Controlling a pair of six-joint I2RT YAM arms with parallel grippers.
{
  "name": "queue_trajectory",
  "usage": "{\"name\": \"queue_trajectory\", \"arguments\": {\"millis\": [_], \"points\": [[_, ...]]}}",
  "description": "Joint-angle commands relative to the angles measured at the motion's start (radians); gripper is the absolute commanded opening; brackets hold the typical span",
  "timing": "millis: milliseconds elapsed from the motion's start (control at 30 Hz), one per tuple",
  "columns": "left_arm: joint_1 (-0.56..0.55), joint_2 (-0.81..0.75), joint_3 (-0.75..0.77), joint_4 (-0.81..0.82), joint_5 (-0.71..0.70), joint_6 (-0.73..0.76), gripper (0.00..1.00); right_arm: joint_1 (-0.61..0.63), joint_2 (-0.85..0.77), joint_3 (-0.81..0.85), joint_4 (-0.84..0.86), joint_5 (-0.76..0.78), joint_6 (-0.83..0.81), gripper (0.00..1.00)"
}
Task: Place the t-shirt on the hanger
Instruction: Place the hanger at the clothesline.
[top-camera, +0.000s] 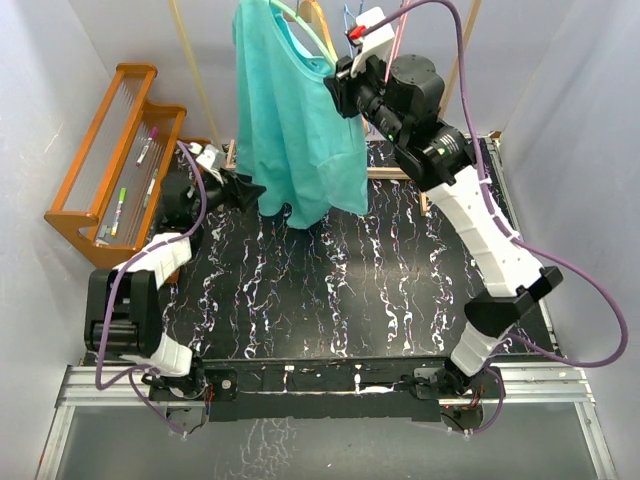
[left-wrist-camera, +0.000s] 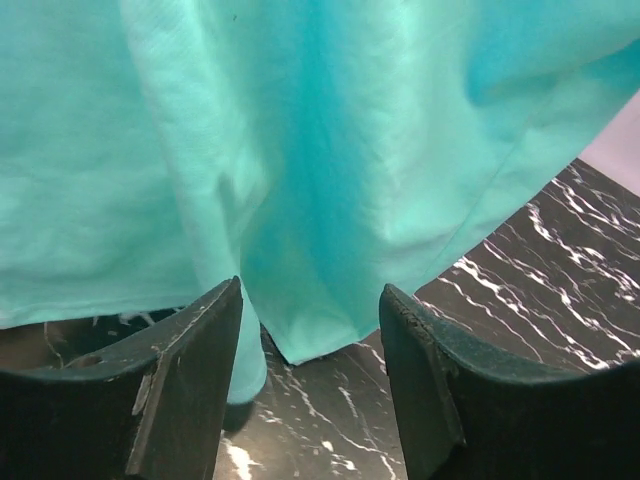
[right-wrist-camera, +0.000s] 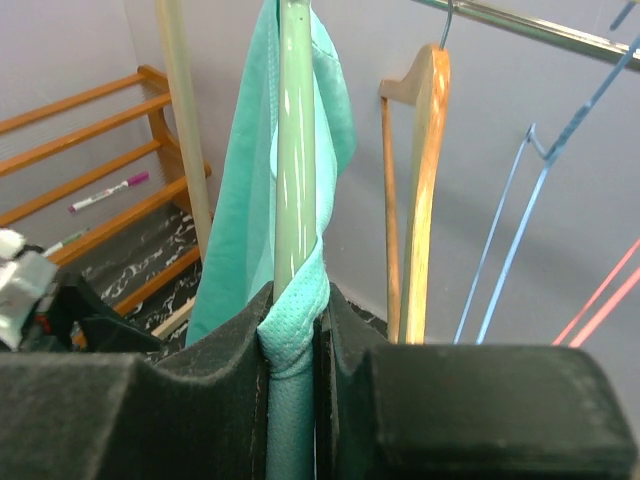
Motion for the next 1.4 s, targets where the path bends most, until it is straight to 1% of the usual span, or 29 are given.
{"name": "queue_trajectory", "arguments": {"millis": [0,67,167,267,400,567,733,933,1133,1267,1367], "points": [[0.038,-0.130,0.097,-0.185,-0.067,0.086,0.56,-0.010,0.065,0.165,0.128,0.031,-0.013,0.08],[0.050,-0.162,0.132,-0.249,-0.074,0.101,0.56,-0.011,0.127,0.207,0.116,0.036,-0.016,0.08],[0.063,-0.191,0.178,-0.315,-0.069,0.105,0.57,-0.012,0.178,0.237,0.115,0.042,-0.012,0.08],[0.065,-0.207,0.197,-0.332,-0.061,0.103,0.57,-0.013,0.211,0.230,0.119,0.046,-0.004,0.08],[0.066,-0.209,0.210,-0.321,-0.057,0.084,0.57,-0.014,0.218,0.185,0.174,0.054,0.006,0.08],[0.065,-0.208,0.214,-0.299,-0.049,0.063,0.57,-0.013,0.239,0.212,0.205,0.065,0.007,0.08],[0.065,-0.204,0.204,-0.276,-0.046,0.055,0.57,-0.012,0.224,0.212,0.242,0.070,0.012,0.08],[0.066,-0.200,0.189,-0.248,-0.042,0.042,0.57,-0.011,0.253,0.254,0.252,0.104,-0.004,0.08],[0.065,-0.204,0.176,-0.241,-0.032,0.044,0.57,-0.011,0.241,0.205,0.341,0.106,0.015,0.08],[0.066,-0.203,0.170,-0.234,-0.026,0.043,0.57,-0.012,0.285,0.267,0.326,0.112,0.006,0.08],[0.066,-0.203,0.168,-0.227,-0.025,0.036,0.57,-0.013,0.305,0.282,0.326,0.119,0.001,0.08]]}}
